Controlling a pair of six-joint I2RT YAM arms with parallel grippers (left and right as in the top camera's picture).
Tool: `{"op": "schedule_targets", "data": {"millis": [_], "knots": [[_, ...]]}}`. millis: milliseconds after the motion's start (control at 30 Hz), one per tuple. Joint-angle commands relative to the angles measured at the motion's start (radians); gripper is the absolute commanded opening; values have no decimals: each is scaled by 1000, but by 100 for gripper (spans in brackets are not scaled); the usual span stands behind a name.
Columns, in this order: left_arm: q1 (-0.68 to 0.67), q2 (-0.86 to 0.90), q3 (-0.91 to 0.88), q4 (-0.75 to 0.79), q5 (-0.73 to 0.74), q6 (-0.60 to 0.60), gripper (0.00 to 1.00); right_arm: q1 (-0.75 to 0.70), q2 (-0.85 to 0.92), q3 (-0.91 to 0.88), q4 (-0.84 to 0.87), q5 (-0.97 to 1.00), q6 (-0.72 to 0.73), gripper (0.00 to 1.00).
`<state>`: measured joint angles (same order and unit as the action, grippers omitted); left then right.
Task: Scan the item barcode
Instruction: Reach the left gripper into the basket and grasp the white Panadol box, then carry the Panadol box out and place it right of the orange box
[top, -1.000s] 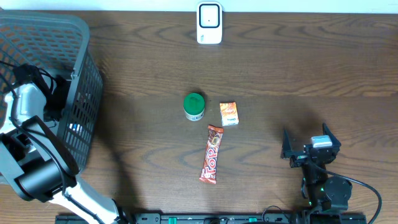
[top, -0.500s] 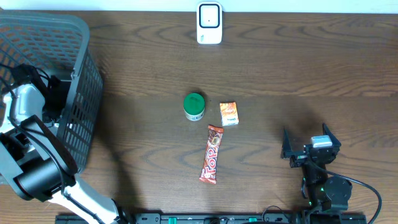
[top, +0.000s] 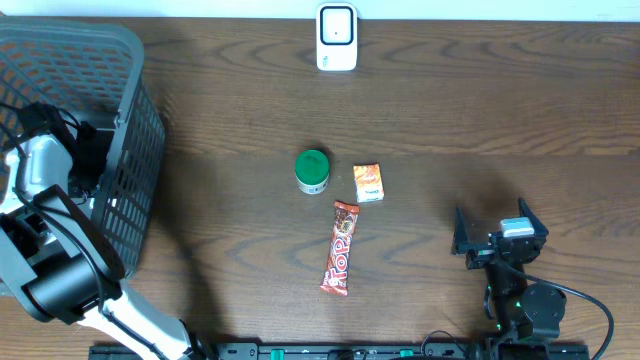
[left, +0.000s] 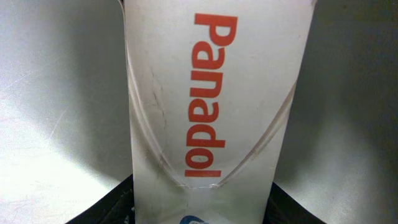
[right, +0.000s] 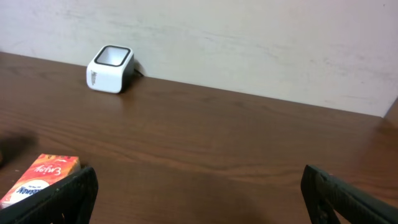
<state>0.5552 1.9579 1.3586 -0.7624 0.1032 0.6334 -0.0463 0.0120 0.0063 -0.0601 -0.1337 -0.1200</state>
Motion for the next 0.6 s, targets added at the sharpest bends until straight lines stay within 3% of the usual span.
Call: {"op": "schedule_targets", "data": {"millis": [0,167,333,567], "knots": [[6,23,-4,-6,-30,-11,50,9,-5,-1,-4,5,11,99],[6,-58,13,-6,-37,-16,43,9,-5,-1,-4,5,11,99],[6,-206,36,2,-41,-19,43,9,-5,-1,-4,5,11,99],[6,-453,36,60,-35,-131,43,9,-5,-1,-4,5,11,99]]}}
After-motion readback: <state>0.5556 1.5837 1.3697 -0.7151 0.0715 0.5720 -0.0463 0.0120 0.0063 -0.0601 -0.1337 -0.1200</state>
